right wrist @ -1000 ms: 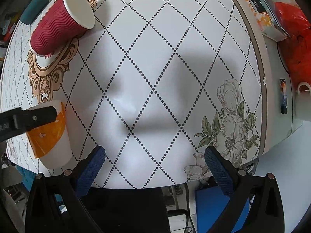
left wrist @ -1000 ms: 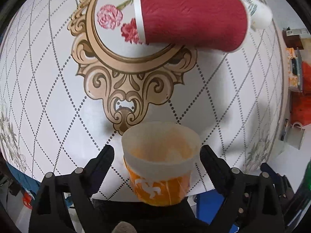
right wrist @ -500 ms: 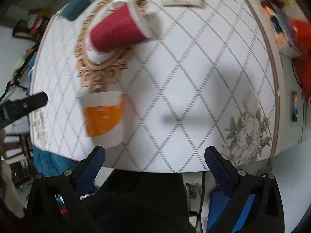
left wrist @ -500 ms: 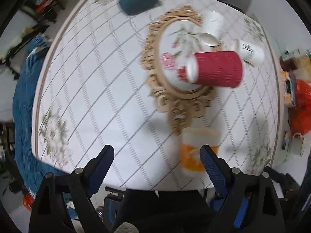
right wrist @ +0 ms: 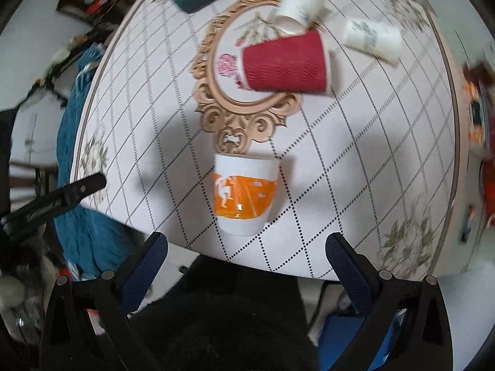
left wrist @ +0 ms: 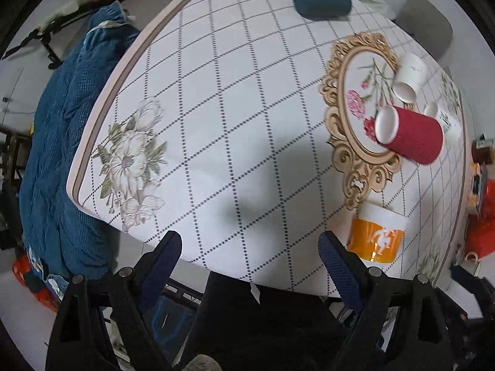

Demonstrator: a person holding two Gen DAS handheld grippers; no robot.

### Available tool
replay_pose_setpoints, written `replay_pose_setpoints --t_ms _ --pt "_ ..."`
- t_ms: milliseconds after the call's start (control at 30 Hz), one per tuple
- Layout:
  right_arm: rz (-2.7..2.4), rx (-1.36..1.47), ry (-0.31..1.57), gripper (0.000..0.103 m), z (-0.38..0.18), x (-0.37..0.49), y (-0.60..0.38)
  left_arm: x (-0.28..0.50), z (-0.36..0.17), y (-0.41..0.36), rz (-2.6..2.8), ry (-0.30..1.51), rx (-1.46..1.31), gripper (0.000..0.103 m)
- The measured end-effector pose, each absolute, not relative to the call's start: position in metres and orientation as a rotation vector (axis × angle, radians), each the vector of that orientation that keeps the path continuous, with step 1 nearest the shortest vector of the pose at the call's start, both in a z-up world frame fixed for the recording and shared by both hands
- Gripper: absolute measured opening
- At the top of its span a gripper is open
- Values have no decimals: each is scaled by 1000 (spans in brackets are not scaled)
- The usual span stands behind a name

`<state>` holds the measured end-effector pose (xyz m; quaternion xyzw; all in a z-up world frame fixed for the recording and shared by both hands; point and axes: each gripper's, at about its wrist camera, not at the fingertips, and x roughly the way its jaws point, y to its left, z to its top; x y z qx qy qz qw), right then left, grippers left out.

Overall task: Flip cup upside down
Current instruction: 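Rotate the right tool to turn the held cup mouth-down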

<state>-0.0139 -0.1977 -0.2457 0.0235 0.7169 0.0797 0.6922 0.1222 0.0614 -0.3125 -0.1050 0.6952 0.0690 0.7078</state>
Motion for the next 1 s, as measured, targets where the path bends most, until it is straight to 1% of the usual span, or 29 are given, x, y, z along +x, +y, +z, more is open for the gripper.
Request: replay_pose_setpoints --t_ms 100,167,233,300,333,400,533,633,767,1000 --pt "231 -115 1587 103 -230 -7 -180 120 -318 69 165 1540 -256 90" --pt "286 -281 1564 103 -222 -3 -166 118 -324 74 172 1542 -277 90" --pt "361 -539 1501 103 -216 -2 -145 117 -332 77 177 1549 -295 90" --pt "440 -850 1389 103 -217 -8 -123 116 -339 78 178 1558 -312 90" --pt "468 -958 1349 103 -221 -11 -116 116 -343 79 179 1563 -320 90" --pt "547 -1263 1232 103 -237 -23 -103 115 -352 78 177 1574 -335 90" --pt "713 -1718 1073 103 -279 -49 -95 116 -371 71 163 1605 -355 90" --pt "866 -2063 824 103 -313 -76 -102 115 -385 66 149 1628 -360 90" --pt "998 -2364 564 103 -343 -96 -120 112 -400 62 140 1653 -364 90" --pt "1152 -2658 174 103 -376 -99 -145 105 -419 67 144 1683 -391 91"
